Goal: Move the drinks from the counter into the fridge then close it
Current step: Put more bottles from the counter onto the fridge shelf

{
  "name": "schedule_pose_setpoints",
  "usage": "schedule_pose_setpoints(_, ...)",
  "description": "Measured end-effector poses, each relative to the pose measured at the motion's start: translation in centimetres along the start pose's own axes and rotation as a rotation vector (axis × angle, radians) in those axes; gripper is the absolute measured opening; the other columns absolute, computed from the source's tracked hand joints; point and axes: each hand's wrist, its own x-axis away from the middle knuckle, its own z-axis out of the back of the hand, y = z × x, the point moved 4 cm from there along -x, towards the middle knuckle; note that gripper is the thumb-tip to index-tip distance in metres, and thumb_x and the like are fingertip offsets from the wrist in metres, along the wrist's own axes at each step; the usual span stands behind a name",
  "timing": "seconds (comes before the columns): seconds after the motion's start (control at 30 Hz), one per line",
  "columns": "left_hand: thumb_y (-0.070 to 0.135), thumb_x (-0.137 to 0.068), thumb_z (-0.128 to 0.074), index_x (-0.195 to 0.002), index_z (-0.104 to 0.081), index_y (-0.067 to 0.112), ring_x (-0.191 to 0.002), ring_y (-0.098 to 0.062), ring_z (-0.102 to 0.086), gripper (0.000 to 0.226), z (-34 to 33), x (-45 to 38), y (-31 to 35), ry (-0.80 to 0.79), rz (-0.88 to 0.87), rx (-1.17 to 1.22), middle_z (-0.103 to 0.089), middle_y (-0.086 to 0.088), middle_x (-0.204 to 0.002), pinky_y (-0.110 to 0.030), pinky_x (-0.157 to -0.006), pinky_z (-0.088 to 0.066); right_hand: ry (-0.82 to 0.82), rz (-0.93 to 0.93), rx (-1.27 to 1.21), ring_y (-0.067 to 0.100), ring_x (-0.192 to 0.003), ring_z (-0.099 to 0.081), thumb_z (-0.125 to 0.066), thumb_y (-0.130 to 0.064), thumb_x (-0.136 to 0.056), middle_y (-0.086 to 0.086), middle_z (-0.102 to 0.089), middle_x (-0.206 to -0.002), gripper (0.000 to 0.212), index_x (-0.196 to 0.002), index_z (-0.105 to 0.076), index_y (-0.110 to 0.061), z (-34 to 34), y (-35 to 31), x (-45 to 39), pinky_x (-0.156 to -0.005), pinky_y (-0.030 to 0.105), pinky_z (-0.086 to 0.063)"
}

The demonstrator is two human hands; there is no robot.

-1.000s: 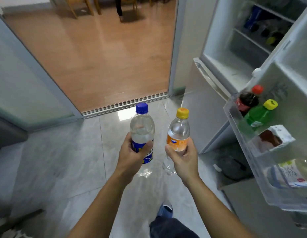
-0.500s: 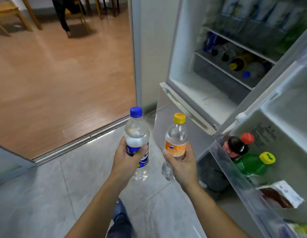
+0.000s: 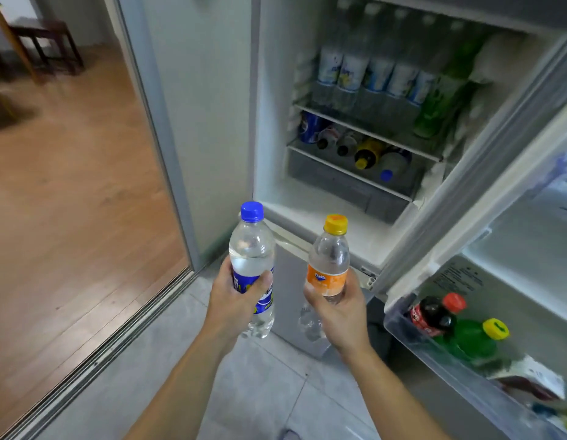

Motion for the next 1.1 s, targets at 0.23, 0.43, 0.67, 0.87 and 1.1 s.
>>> schedule_pose_setpoints(0.23,0.021,-0.078,-0.082,-0.112,-0.062,0.031,-0.093,-0.013,-0.072,0.041,-3.5,-7.2,1.9,-0.141,-0.036,0.003,-0.075,0.005,-0.102,-0.02,-0.072,-0.056,0.142,0.049,-0.008,0.005,-0.075,-0.067,-0.081,-0.003,-0.079,0.001,-0.073,-0.088,0.038,-0.108,-0.06,-0.016,0.4,-0.6,-5.4,-0.07,0.016,-0.054)
schedule_pose_setpoints(0.43,0.031,-0.071,-0.081,-0.107,-0.063,0.036,-0.089,-0.011,-0.073,0.041,-6.7,-13.7,4.3,-0.252,-0.071,-0.042,-0.076,0.006,-0.098,-0.017,-0.069,-0.055,0.277,0.094,-0.044,0.016,-0.086,-0.07,-0.082,-0.005,-0.078,0.002,-0.073,-0.095,0.041,-0.111,-0.06,-0.016,1.1,-1.1,-11.8,-0.08,0.031,-0.055)
schedule_pose_setpoints(0.67,0.044,-0.062,-0.087,-0.109,-0.063,0.036,-0.09,-0.011,-0.073,0.053,-10.9,-20.9,6.9,-0.323,-0.09,-0.005,-0.076,0.006,-0.099,-0.019,-0.07,-0.056,0.405,0.125,-0.025,0.004,-0.083,-0.069,-0.084,-0.021,-0.078,-0.012,-0.073,-0.093,0.037,-0.104,-0.06,-0.029,2.8,-3.0,-18.0,-0.073,0.019,-0.05)
schedule_pose_setpoints(0.87,0.041,-0.065,-0.086,-0.111,-0.061,0.031,-0.089,-0.01,-0.073,0.053,-16.2,-26.9,10.0,-0.421,-0.126,0.027,-0.076,0.006,-0.099,-0.019,-0.071,-0.056,0.527,0.169,-0.095,0.026,-0.085,-0.071,-0.082,-0.039,-0.067,0.0,-0.074,-0.091,0.043,-0.103,-0.06,-0.028,3.7,-6.7,-23.9,-0.076,0.039,-0.055)
schedule_pose_setpoints(1.1,0.034,-0.073,-0.083,-0.108,-0.061,0.037,-0.094,-0.008,-0.072,0.041,-23.5,-35.4,13.6,-0.456,-0.198,0.031,-0.075,0.014,-0.1,-0.025,-0.075,-0.059,0.651,0.258,-0.129,-0.012,-0.082,-0.066,-0.082,-0.031,-0.075,-0.032,-0.07,-0.089,0.036,-0.102,-0.059,-0.039,5.3,-12.2,-32.6,-0.067,0.001,-0.046)
